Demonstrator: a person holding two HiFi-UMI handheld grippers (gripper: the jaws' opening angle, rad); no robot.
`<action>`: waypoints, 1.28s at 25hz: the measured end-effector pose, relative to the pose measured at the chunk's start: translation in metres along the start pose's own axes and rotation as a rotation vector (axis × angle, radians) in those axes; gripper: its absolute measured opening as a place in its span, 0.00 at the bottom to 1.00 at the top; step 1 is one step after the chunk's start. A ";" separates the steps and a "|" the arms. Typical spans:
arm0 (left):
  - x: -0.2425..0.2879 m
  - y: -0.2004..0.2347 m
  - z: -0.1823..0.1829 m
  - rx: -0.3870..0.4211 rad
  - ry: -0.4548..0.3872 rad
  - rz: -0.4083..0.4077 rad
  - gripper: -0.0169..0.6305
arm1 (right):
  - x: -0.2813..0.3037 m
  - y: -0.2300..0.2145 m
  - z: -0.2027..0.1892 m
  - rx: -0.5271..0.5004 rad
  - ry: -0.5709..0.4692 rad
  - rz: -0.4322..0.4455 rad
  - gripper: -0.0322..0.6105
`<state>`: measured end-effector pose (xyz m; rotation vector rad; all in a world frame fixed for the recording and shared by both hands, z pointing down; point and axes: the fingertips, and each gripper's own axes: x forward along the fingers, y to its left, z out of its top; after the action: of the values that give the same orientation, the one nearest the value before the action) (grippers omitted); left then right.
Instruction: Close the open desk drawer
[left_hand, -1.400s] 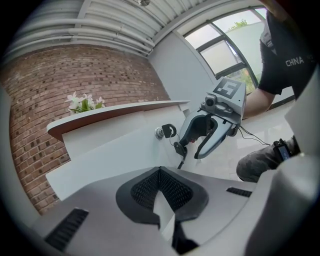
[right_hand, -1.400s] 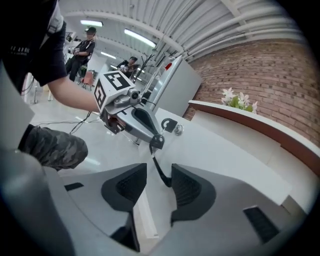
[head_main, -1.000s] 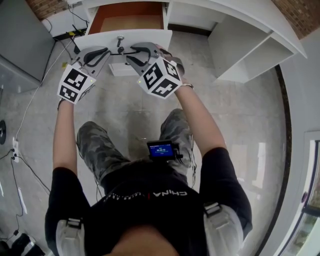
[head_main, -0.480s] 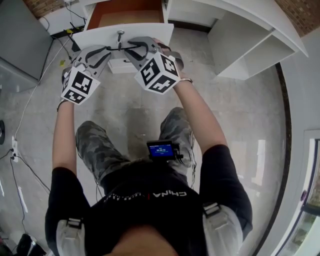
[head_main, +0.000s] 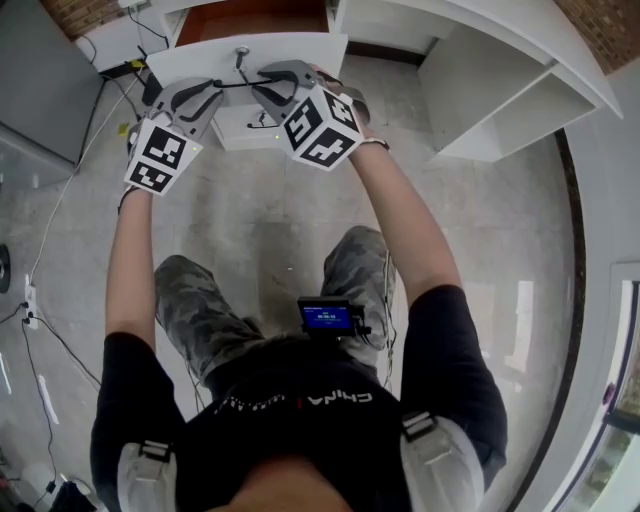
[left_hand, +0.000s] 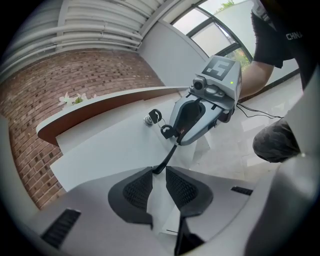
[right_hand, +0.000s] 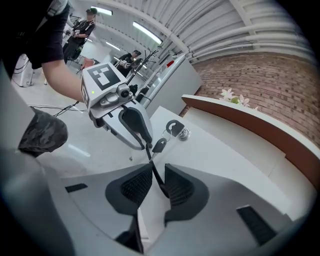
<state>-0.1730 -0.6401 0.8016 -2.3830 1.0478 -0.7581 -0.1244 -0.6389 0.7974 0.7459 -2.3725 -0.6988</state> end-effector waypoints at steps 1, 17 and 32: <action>0.003 0.003 -0.001 -0.003 -0.003 0.004 0.16 | 0.003 -0.003 -0.001 0.002 -0.005 -0.002 0.18; 0.056 0.050 -0.016 -0.033 0.035 0.009 0.15 | 0.050 -0.050 -0.021 0.042 0.016 0.005 0.18; 0.086 0.074 -0.023 -0.045 0.067 0.015 0.14 | 0.073 -0.077 -0.031 0.068 0.025 0.016 0.18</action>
<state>-0.1784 -0.7555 0.8033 -2.3996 1.1194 -0.8222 -0.1287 -0.7493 0.7972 0.7585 -2.3870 -0.6017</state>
